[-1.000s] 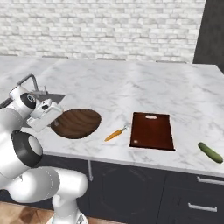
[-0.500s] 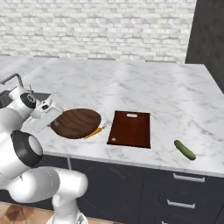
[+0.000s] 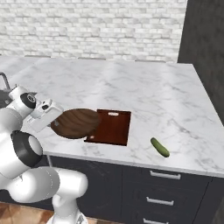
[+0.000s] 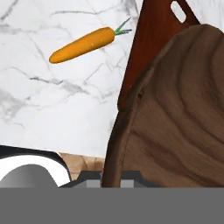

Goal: Place the two vegetables and bowl onto the tray for setting up a vegetable dip station.

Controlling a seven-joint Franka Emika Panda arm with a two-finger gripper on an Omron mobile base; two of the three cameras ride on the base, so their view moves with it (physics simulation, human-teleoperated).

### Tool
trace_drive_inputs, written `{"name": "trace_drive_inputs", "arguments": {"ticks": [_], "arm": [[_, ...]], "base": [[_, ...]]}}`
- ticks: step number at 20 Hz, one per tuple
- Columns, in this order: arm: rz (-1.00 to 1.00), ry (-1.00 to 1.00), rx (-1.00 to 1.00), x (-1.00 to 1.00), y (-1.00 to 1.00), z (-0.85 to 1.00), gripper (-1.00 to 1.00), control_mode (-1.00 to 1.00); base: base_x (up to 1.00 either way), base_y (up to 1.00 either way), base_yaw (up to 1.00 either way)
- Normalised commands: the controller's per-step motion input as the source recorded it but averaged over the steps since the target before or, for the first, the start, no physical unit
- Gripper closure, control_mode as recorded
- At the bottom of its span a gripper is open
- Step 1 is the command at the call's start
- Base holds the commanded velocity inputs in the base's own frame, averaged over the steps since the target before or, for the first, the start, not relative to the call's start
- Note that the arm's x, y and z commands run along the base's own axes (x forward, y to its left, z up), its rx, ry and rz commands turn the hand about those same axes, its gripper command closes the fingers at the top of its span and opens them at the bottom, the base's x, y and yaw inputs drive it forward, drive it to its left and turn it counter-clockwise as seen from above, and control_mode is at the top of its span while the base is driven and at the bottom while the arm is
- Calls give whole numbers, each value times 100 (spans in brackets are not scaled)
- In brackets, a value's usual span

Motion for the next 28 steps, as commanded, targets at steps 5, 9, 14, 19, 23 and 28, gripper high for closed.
{"name": "trace_drive_inputs", "arguments": {"ticks": [5, 9, 14, 19, 23, 28], "arm": [[0, 0, 0, 0, 0, 0, 100, 100], [0, 0, 0, 0, 0, 0, 100, 100], [0, 0, 0, 0, 0, 0, 100, 100], [0, 0, 0, 0, 0, 0, 100, 100], [0, 0, 0, 0, 0, 0, 100, 100], [0, 0, 0, 0, 0, 0, 100, 100]], "base": [[20, -52, 0], [50, -33, 0], [53, -28, 0], [31, -23, 0], [9, -11, 0], [0, 0, 0]]}}
